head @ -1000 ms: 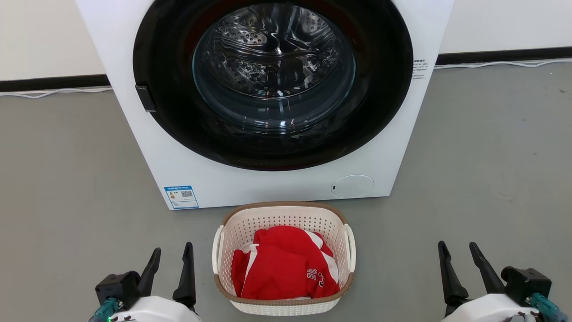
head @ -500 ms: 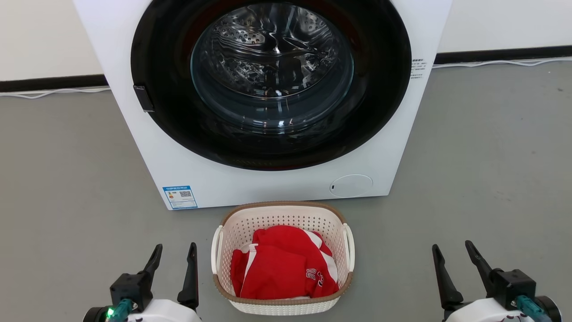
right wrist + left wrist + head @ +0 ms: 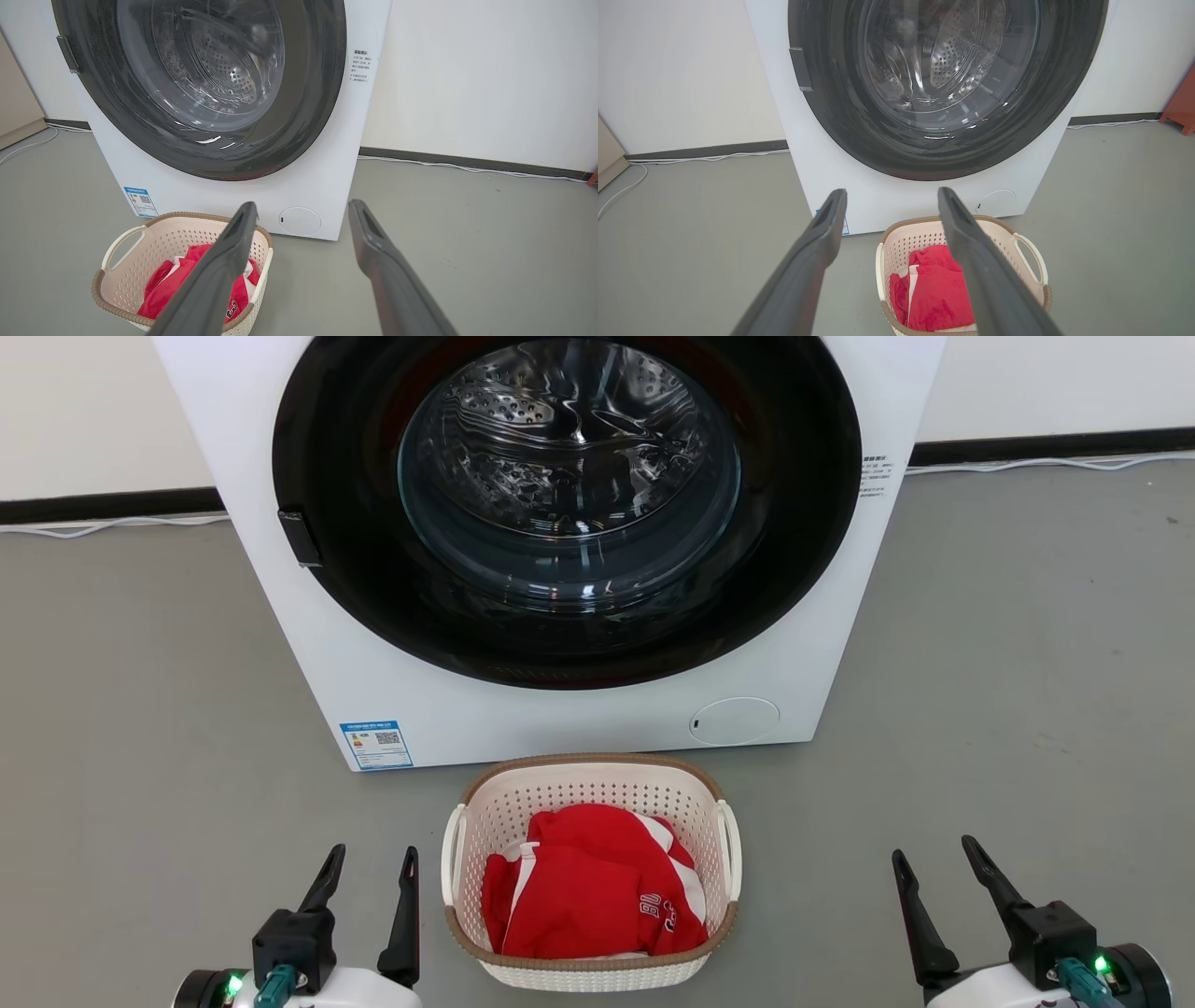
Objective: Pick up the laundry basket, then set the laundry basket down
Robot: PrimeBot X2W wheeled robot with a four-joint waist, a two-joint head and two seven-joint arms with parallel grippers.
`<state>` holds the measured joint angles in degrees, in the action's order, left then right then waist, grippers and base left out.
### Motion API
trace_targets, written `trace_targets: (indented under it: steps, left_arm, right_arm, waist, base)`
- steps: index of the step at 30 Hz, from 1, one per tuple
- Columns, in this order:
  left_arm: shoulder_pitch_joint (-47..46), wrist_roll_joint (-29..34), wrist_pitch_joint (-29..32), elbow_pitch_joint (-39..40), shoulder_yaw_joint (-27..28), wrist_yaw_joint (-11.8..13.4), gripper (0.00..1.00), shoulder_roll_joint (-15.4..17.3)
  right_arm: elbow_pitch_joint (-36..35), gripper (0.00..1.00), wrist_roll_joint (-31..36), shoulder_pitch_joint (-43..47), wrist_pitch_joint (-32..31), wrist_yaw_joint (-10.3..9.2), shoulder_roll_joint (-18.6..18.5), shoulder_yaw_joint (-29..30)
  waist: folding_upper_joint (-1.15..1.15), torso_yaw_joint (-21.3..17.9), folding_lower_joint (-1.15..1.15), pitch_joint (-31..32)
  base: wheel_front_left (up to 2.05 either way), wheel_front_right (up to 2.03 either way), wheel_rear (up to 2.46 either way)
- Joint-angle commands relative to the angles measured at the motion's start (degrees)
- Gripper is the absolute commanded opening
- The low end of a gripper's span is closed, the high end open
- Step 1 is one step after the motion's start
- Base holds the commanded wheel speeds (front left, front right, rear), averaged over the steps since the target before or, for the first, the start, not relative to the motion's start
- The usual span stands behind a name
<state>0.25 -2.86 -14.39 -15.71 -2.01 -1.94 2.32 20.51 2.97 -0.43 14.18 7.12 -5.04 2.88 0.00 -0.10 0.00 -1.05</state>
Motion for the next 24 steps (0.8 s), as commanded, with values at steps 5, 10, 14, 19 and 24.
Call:
trace_targets:
  steps: [5, 10, 14, 19, 24]
  left_arm:
    - [-1.44, 0.37, -0.61, 1.23, 1.83, 0.24, 1.00, 0.57]
    - [-1.53, -0.05, -0.61, 1.05, 1.85, 0.19, 1.00, 0.56]
    - [-2.03, -1.23, -0.61, 0.55, 1.98, -0.08, 1.00, 0.56]
    - [-3.93, -2.40, -0.61, -0.71, 1.65, -0.56, 1.00, 0.56]
    - [-6.96, -2.47, -0.61, -2.64, 0.93, -0.69, 1.00, 0.56]
  right_arm:
    - [-1.24, 1.00, 0.12, -2.31, 0.82, 0.36, -0.51, -1.45]
    - [-1.36, 1.00, -0.13, -2.40, 0.82, 0.36, -0.32, -1.20]
    - [-1.70, 1.00, -0.41, -2.99, 0.82, 0.36, -0.06, -1.07]
    - [-1.38, 1.00, -0.76, -5.00, 0.82, 0.36, 0.44, -0.84]
    - [-0.13, 1.00, -1.01, -8.18, 0.82, 0.36, 0.94, -0.10]
  waist:
    - [0.00, 0.01, 0.00, -0.02]
    - [0.00, 0.09, 0.00, -0.40]
    - [0.00, 0.07, 0.00, -1.35]
    - [0.00, 0.09, 0.00, -3.63]
    - [0.00, 0.30, 0.00, -7.02]
  base:
    - [0.00, 0.00, 0.00]
    - [0.00, 0.00, 0.00]
    - [0.00, 0.00, 0.00]
    - [0.00, 0.00, 0.00]
    - [0.00, 0.00, 0.00]
